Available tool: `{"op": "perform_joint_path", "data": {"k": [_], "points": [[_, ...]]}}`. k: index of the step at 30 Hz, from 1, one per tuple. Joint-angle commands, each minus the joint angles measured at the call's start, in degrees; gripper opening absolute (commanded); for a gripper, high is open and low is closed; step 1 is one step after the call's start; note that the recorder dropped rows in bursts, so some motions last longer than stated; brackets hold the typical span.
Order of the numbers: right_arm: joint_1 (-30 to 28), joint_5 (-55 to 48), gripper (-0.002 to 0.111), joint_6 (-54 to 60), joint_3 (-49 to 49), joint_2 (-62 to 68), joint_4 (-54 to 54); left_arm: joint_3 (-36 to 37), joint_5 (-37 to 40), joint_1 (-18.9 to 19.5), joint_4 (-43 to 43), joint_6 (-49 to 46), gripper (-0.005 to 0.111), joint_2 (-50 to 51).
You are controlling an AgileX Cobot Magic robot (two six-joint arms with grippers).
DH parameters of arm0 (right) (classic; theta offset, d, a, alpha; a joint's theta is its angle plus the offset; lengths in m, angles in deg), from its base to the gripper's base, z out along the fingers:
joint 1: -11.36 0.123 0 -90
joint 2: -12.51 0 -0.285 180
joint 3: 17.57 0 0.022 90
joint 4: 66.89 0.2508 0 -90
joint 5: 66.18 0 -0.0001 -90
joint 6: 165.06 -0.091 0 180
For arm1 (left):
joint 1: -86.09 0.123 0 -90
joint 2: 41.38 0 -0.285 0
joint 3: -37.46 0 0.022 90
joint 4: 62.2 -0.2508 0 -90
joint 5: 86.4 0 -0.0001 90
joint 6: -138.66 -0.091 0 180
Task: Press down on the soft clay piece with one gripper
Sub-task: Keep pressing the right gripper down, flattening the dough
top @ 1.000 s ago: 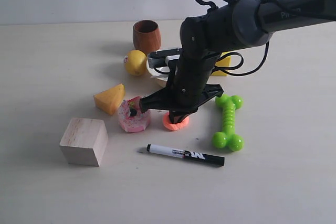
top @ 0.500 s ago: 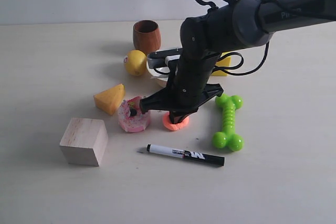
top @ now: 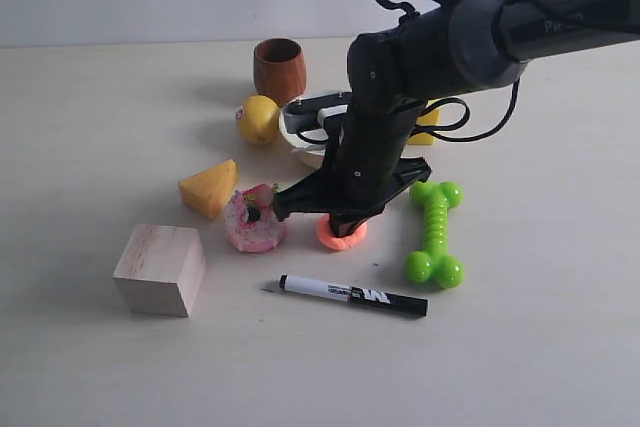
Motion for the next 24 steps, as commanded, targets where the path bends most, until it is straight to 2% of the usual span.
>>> {"op": "perform_joint_path", "data": {"k": [1, 24], "points": [[-0.18, -0.12, 0.001, 0.49, -0.29, -1.66, -0.89, 0.15, -0.06, -0.28, 0.35, -0.17, 0.000, -0.39], [-0.18, 0.93, 0.001, 0.90, -0.29, 0.41, -0.78, 0.15, -0.06, -0.28, 0.35, -0.17, 0.000, -0.39]]}}
